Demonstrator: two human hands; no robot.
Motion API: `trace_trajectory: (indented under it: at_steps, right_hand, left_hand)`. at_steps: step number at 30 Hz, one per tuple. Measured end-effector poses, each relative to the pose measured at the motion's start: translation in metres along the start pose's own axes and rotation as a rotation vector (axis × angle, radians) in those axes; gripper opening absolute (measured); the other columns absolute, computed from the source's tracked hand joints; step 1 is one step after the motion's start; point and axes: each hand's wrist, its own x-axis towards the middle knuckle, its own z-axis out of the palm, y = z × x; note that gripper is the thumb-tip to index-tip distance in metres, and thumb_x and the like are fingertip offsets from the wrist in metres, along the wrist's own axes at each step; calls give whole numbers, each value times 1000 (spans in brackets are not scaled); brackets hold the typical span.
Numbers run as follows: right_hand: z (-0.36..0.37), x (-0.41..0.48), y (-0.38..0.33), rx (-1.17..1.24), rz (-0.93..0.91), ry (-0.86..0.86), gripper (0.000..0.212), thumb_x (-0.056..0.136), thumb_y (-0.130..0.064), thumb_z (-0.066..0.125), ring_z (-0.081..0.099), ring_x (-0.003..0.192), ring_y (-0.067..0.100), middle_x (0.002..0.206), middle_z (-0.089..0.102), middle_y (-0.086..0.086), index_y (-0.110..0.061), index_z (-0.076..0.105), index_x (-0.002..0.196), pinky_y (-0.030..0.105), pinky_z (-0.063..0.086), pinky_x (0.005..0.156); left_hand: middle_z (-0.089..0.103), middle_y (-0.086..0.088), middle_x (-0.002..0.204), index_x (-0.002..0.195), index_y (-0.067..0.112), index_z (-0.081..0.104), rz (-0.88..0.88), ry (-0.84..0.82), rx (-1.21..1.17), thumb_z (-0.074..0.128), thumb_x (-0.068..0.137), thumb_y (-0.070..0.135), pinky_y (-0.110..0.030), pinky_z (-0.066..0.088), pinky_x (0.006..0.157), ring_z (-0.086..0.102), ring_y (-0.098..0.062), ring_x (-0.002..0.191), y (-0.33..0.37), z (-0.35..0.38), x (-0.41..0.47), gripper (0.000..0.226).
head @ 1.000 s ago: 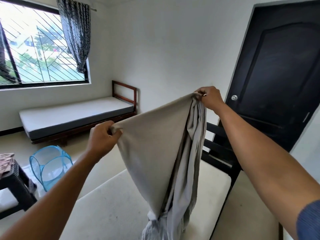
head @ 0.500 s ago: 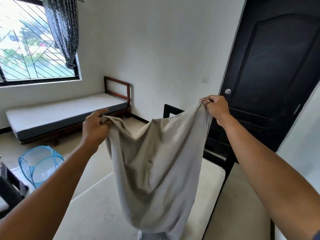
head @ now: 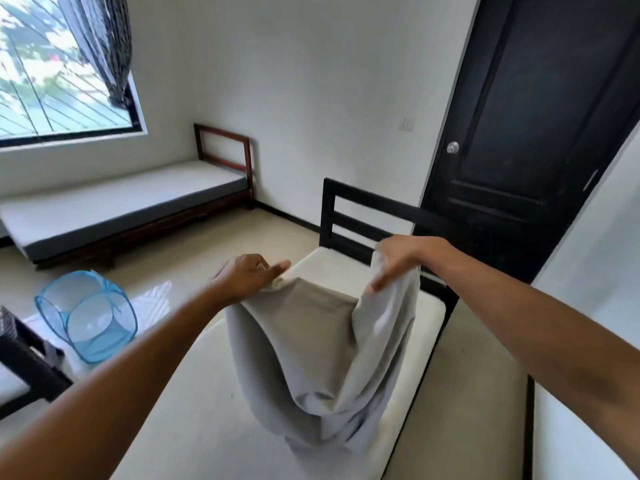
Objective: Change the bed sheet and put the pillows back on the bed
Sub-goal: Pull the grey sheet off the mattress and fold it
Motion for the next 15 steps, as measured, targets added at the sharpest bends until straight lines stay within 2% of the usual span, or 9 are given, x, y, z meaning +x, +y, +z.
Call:
trace_trajectory:
  at_steps: [1,3,4,6,7,9,13,15]
  right_hand:
    - [19,2,-3,-130,43,-92,65,57,-77,83,59,80,15,82,59,-10,-22,59,80,28,45,66]
    - [62,10,-2,-302,141,-164,55,62,-57,92,61,81,19,81,59,-5,-15,62,84,30,48,68]
    - [83,13,-1,-339,178,-146,45,70,-44,90,62,84,21,85,62,-3,-14,65,92,31,50,70]
    - [125,19,8,-312,224,-38,26,86,-24,72,66,100,26,107,69,3,-15,68,110,34,53,78]
    - [141,21,12,-280,230,9,28,90,-19,63,66,109,28,120,68,7,-15,67,118,35,50,80]
    - [167,24,20,-195,250,32,33,91,-16,57,63,117,32,129,64,11,-15,65,123,35,44,80]
    - [208,38,45,26,340,-10,27,88,-18,59,65,110,32,122,65,11,-14,66,114,32,43,76]
    - [229,54,66,154,417,-35,29,88,-23,60,65,111,34,122,66,12,-12,66,115,32,46,76]
  left_hand:
    - [66,3,107,109,24,68,-6,-124,150,51,71,92,-35,45,80,61,-22,104,-8,10,-5,79]
    - [66,3,121,125,24,61,9,-338,464,67,61,88,-33,46,90,60,-23,115,-27,34,-16,91]
    - [67,2,123,126,22,61,23,-418,586,75,63,79,-32,48,90,62,-23,115,-38,47,-20,86]
    - [69,-2,119,121,18,66,16,-494,730,80,75,51,-30,53,87,66,-21,110,-55,76,-26,58]
    - [70,-3,119,120,16,67,15,-497,761,75,82,39,-30,54,87,67,-22,110,-58,86,-28,45]
    - [69,-6,121,120,16,66,5,-477,748,63,90,28,-30,54,88,67,-24,112,-63,108,-21,33]
    - [70,-1,112,110,21,67,-64,-536,651,57,87,26,-29,53,81,67,-22,103,-55,144,6,26]
    - [69,1,105,101,24,66,-140,-567,618,55,78,28,-38,57,86,67,-23,98,-61,168,33,26]
